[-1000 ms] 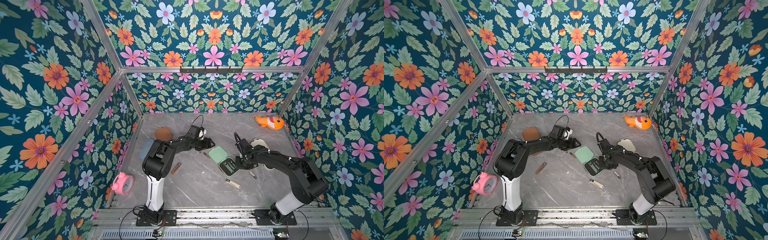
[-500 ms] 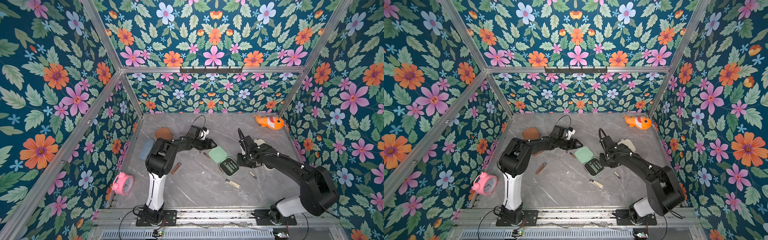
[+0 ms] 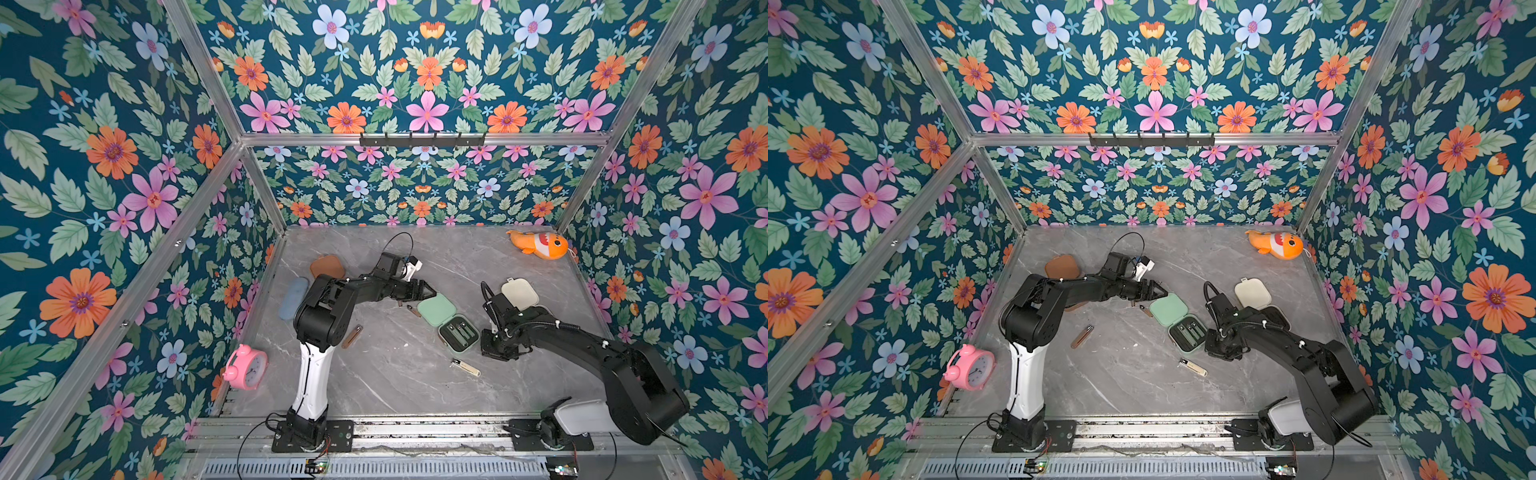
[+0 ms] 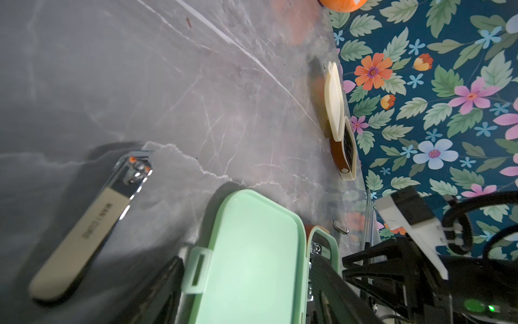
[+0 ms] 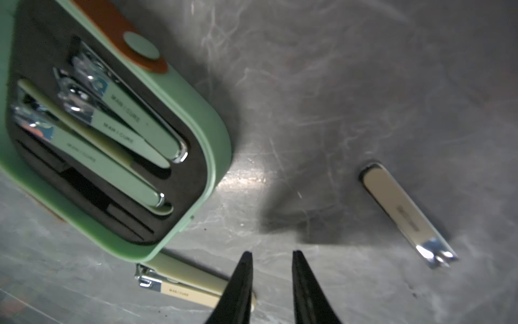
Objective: Organize nail clipper sets
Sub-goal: Close the storage box at the center of the board.
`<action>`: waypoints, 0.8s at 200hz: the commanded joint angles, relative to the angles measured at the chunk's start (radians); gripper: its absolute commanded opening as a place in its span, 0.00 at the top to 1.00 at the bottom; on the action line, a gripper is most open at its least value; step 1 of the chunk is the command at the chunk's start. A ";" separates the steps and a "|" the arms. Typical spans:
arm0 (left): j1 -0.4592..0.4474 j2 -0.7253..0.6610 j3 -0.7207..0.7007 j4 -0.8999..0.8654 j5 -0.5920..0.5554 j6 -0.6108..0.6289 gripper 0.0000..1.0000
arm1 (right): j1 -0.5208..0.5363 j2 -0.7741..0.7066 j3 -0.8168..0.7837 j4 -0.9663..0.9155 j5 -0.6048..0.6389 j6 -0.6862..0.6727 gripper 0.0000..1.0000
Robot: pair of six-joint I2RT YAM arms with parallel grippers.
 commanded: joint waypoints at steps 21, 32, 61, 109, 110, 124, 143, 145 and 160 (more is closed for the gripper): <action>0.004 0.022 -0.008 -0.113 -0.033 0.018 0.25 | 0.001 0.056 0.014 0.077 -0.021 0.021 0.74; 0.004 0.020 -0.012 -0.105 -0.024 0.015 0.25 | 0.000 0.066 0.020 0.082 -0.020 0.018 0.74; 0.004 -0.005 -0.023 -0.083 -0.008 0.002 0.25 | 0.000 0.089 0.040 0.086 -0.020 0.014 0.74; 0.004 -0.085 -0.037 -0.052 0.015 -0.029 0.25 | 0.001 0.110 0.058 0.089 -0.015 0.008 0.74; 0.004 -0.086 -0.039 -0.051 0.015 -0.029 0.25 | 0.001 0.111 0.058 0.088 -0.015 0.008 0.74; 0.004 -0.105 -0.044 -0.048 0.026 -0.034 0.25 | 0.001 0.118 0.065 0.088 -0.017 0.005 0.74; 0.003 -0.127 -0.055 -0.041 0.043 -0.044 0.25 | 0.000 0.126 0.077 0.088 -0.017 0.000 0.75; 0.002 -0.129 -0.058 -0.042 0.044 -0.046 0.25 | 0.000 0.127 0.078 0.088 -0.017 -0.001 0.75; 0.003 -0.146 -0.075 -0.027 0.059 -0.060 0.25 | 0.000 0.136 0.094 0.086 -0.017 -0.007 0.75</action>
